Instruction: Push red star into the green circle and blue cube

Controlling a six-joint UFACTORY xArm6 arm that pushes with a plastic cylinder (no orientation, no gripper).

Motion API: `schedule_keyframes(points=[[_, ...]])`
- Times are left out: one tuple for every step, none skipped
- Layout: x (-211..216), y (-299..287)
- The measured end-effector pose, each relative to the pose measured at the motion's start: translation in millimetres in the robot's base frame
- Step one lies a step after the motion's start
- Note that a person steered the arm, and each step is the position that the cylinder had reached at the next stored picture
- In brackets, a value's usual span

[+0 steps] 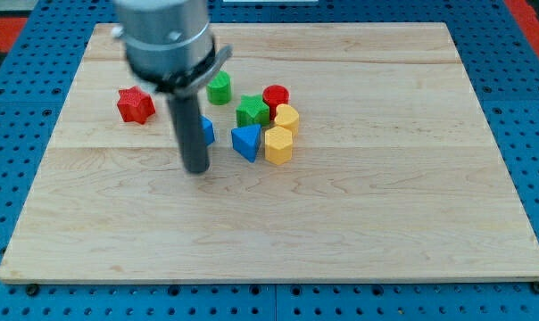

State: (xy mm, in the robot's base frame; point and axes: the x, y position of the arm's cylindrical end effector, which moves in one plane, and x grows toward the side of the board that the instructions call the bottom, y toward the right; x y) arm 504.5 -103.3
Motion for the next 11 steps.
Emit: schedule_keyframes(points=[[28.9,-85.5],[8.0,-130.5],[-30.8,-172.3],[-92.7,-158.1],[-126.9,-108.1],[-135.7,-49.1],[-142.3,-61.3],[-174.0,-50.9],[-156.6,-7.4],[-155.1,0.4],[-197.0,-30.8]])
